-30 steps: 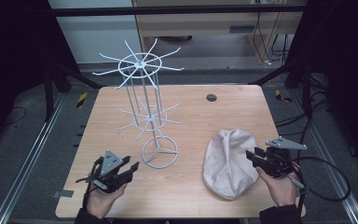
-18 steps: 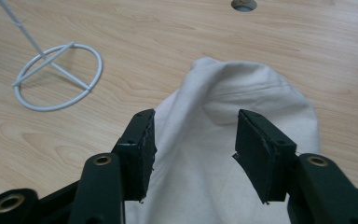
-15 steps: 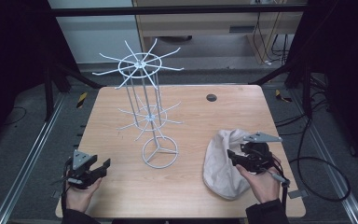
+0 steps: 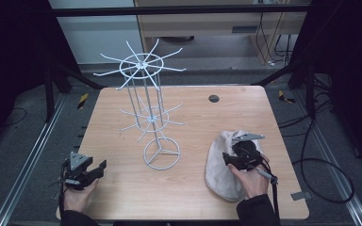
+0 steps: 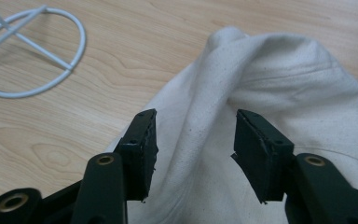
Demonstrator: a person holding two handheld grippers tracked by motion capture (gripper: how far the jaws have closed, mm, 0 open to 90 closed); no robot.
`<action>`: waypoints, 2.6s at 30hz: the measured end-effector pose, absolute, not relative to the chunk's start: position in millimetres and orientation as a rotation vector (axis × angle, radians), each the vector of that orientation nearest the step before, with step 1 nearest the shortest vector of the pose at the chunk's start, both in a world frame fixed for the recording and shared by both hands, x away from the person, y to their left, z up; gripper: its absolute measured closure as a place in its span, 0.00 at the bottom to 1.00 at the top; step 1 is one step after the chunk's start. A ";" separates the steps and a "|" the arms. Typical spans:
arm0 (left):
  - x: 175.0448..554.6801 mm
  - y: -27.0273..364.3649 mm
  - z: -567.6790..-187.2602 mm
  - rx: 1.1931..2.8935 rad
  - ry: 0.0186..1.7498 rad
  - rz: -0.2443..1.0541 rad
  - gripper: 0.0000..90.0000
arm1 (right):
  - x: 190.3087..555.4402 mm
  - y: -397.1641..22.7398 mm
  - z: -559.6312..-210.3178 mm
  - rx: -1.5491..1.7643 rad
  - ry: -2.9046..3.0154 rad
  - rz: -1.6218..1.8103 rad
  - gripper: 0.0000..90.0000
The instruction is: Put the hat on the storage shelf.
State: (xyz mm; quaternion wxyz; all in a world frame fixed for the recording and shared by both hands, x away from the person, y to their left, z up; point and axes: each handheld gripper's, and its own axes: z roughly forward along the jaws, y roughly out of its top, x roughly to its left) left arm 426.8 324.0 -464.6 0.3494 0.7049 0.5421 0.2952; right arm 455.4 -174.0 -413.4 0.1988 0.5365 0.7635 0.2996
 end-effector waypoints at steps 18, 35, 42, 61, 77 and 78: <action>429.2 322.2 -468.1 1.860 1.411 0.747 0.50 | 471.5 -164.2 -433.8 1.580 2.154 0.705 0.90; 428.8 323.7 -467.3 1.850 1.420 0.747 0.50 | 451.3 -179.8 -408.0 1.448 2.108 0.847 0.98; 428.5 323.8 -466.9 1.844 1.420 0.748 0.50 | 437.3 -196.2 -397.5 1.319 2.059 1.001 0.98; 428.5 323.6 -466.7 1.833 1.423 0.746 0.51 | 404.9 -213.0 -347.1 1.018 1.863 1.299 0.98; 428.6 322.9 -467.0 1.835 1.421 0.750 0.51 | 383.3 -200.2 -305.1 0.828 1.732 1.452 0.98; 428.6 322.9 -467.0 1.835 1.421 0.750 0.51 | 383.3 -200.2 -305.1 0.828 1.732 1.452 0.98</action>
